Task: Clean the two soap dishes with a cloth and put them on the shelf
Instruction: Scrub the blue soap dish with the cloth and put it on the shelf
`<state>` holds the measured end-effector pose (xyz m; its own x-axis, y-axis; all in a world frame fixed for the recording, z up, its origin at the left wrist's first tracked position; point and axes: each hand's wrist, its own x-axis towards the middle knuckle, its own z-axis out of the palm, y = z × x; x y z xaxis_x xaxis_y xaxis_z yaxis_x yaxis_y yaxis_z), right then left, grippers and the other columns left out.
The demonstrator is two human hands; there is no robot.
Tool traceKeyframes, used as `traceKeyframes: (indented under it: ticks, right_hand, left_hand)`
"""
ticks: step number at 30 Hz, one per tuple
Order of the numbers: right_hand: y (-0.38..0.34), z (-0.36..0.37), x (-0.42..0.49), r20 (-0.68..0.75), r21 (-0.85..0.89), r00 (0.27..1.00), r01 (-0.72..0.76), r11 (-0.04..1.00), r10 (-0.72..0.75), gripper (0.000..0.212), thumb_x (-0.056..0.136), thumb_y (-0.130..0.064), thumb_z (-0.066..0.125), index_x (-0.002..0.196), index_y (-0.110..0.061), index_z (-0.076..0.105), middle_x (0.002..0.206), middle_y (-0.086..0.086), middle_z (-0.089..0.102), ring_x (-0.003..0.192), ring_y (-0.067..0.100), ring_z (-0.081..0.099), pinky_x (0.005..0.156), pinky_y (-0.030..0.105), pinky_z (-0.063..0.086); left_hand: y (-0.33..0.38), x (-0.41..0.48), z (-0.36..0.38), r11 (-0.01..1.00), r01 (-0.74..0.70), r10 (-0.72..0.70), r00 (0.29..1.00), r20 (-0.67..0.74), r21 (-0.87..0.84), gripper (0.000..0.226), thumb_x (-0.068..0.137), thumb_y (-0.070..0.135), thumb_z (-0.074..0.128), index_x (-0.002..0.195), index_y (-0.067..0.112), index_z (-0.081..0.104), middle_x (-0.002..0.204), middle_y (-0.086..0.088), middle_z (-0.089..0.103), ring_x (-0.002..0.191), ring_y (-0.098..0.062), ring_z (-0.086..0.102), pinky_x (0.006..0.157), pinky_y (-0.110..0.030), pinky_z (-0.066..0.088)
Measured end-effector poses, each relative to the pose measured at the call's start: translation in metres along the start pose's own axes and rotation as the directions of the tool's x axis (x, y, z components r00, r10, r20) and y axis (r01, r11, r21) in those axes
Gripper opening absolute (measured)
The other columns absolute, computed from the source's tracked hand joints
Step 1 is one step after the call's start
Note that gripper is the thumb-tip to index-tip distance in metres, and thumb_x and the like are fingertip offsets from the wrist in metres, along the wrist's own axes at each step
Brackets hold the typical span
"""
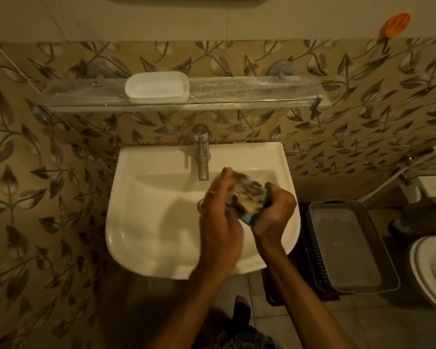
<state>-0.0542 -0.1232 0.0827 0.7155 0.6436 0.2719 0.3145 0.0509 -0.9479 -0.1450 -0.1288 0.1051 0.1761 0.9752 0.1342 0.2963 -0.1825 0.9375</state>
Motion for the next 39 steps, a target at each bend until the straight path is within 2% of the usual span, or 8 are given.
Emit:
traceKeyframes:
  ticks: [3,6,11,15,19,23,29,39]
  right_hand:
    - [0.005,0.003,0.008,-0.035,-0.009,0.997,-0.070,0.998,0.069,0.052,0.099,-0.016,0.036,0.048,-0.016,0.047,0.045,-0.006,0.046,0.042,0.007,0.049,0.046,0.030,0.031]
    - [-0.001,0.008,0.012,-0.048,0.013,0.990,-0.135,0.991,0.136,0.055,0.094,-0.033,0.035,0.043,-0.016,0.047,0.043,-0.002,0.046,0.043,0.017,0.049,0.049,0.035,0.034]
    - [-0.005,0.011,0.023,0.001,0.074,0.991,-0.131,0.989,0.131,0.055,0.098,-0.028,0.041,0.045,-0.022,0.052,0.044,0.000,0.049,0.044,0.026,0.050,0.050,0.044,0.042]
    - [-0.008,0.012,0.024,-0.021,0.028,0.979,-0.201,0.979,0.201,0.059,0.095,-0.037,0.039,0.049,-0.003,0.054,0.048,0.010,0.054,0.052,0.034,0.058,0.055,0.050,0.049]
    - [-0.005,0.006,0.023,-0.009,0.182,0.980,-0.192,0.964,0.197,0.055,0.101,-0.027,0.039,0.051,-0.021,0.061,0.046,-0.004,0.055,0.047,0.013,0.055,0.052,0.042,0.047]
    - [-0.010,0.001,0.030,-0.014,0.264,0.953,-0.288,0.920,0.302,0.059,0.097,-0.039,0.037,0.041,-0.024,0.049,0.043,-0.006,0.053,0.046,0.013,0.059,0.043,0.029,0.044]
    - [-0.017,-0.003,0.042,0.124,0.403,0.919,-0.390,0.828,0.373,0.053,0.070,-0.069,0.050,0.039,-0.025,0.047,0.045,-0.007,0.050,0.048,0.014,0.054,0.056,0.033,0.043]
    - [-0.006,0.001,0.031,0.492,0.191,0.863,-0.233,0.954,0.112,0.040,0.092,-0.036,0.056,0.065,-0.007,0.058,0.062,-0.008,0.061,0.062,0.003,0.059,0.056,0.021,0.046]
  left_hand:
    - [-0.005,-0.001,0.007,0.985,-0.166,0.161,0.982,0.093,0.043,0.059,0.093,0.009,0.036,0.138,0.045,0.030,0.144,0.012,0.042,0.136,-0.006,0.036,0.110,-0.019,0.035]
    - [-0.019,0.037,-0.003,0.979,0.158,-0.150,0.986,0.070,-0.128,0.052,0.095,0.000,0.038,0.138,0.029,0.041,0.137,0.003,0.051,0.126,-0.016,0.051,0.097,-0.039,0.052]
    - [-0.007,0.012,0.008,0.965,-0.253,0.244,0.962,0.121,0.064,0.060,0.093,0.013,0.036,0.141,0.045,0.023,0.152,0.013,0.029,0.141,-0.011,0.029,0.114,-0.032,0.032]
    - [-0.017,0.046,-0.003,0.987,0.138,-0.132,0.988,0.076,-0.080,0.053,0.095,0.002,0.036,0.140,0.030,0.035,0.140,-0.001,0.048,0.126,-0.015,0.049,0.098,-0.044,0.050]
    - [0.004,-0.003,0.021,0.943,-0.273,0.260,0.961,0.090,0.190,0.055,0.091,0.027,0.032,0.141,0.046,0.023,0.151,0.011,0.032,0.142,-0.008,0.024,0.115,-0.032,0.027]
    - [-0.015,0.058,-0.008,0.962,0.186,-0.175,0.982,0.069,-0.199,0.045,0.094,-0.001,0.038,0.132,0.021,0.046,0.133,-0.005,0.055,0.123,-0.022,0.054,0.101,-0.035,0.048]
    - [-0.026,0.083,-0.049,0.502,0.444,-0.464,0.863,0.201,-0.742,0.042,0.100,0.006,0.028,0.139,0.013,0.040,0.139,-0.015,0.050,0.115,-0.025,0.057,0.092,-0.039,0.048]
    - [-0.011,0.040,-0.027,0.889,0.186,-0.258,0.958,-0.123,-0.418,0.043,0.094,-0.002,0.035,0.123,0.026,0.049,0.114,0.009,0.061,0.104,-0.006,0.063,0.084,-0.034,0.058]
